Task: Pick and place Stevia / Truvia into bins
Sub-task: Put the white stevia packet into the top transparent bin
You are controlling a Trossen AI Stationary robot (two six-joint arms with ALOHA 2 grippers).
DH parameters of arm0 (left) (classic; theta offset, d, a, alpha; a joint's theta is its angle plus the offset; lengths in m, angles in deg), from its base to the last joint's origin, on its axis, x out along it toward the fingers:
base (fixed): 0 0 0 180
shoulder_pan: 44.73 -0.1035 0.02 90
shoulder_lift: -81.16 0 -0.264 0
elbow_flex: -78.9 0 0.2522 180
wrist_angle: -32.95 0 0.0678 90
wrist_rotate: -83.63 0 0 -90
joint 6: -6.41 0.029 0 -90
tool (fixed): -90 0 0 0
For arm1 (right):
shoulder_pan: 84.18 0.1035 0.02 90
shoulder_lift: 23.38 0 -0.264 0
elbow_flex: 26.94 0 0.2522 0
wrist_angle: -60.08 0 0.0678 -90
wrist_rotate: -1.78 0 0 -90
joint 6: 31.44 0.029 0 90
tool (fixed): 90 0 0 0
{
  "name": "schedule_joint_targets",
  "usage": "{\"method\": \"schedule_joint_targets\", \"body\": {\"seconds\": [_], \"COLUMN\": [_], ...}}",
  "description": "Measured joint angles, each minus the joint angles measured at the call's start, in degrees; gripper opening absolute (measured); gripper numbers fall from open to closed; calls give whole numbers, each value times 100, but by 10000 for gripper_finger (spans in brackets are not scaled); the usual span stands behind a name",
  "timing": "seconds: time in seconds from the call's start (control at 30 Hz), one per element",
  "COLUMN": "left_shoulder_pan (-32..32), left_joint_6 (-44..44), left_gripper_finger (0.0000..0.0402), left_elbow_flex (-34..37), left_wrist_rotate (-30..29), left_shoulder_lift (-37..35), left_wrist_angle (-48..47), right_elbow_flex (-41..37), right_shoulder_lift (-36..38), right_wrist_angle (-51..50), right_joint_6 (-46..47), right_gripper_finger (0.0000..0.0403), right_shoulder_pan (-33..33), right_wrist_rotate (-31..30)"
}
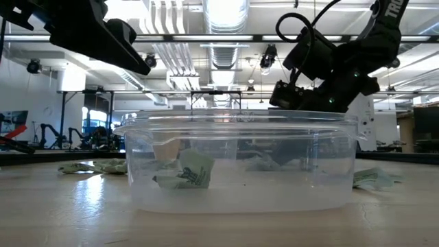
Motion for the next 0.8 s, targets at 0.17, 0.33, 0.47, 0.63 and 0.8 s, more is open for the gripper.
{"method": "schedule_joint_targets", "body": {"seconds": [0.17, 0.33, 0.47, 0.63, 0.8], "left_shoulder_pan": [-2, -2, -2, -2, -7], "left_joint_6": [0, -4, -7, -7, -4], "left_gripper_finger": [168, 168, 168, 168, 168], "left_elbow_flex": [25, 82, 83, 83, 83], "left_wrist_rotate": [-2, 0, 0, 0, 0], "left_shoulder_lift": [0, 0, 0, 0, 0], "left_wrist_angle": [-2, -5, -2, -4, -4], "right_elbow_flex": [6, 6, 6, 6, 6], "right_shoulder_lift": [18, 23, 54, 336, 888], "right_wrist_angle": [-18, -18, -37, -194, -594], "right_joint_6": [-146, -180, -196, -198, -187], "right_gripper_finger": [73, 17, 10, 9, 9], "right_shoulder_pan": [0, 0, 0, -2, -2], "right_wrist_rotate": [-24, -35, -55, -73, -107]}}
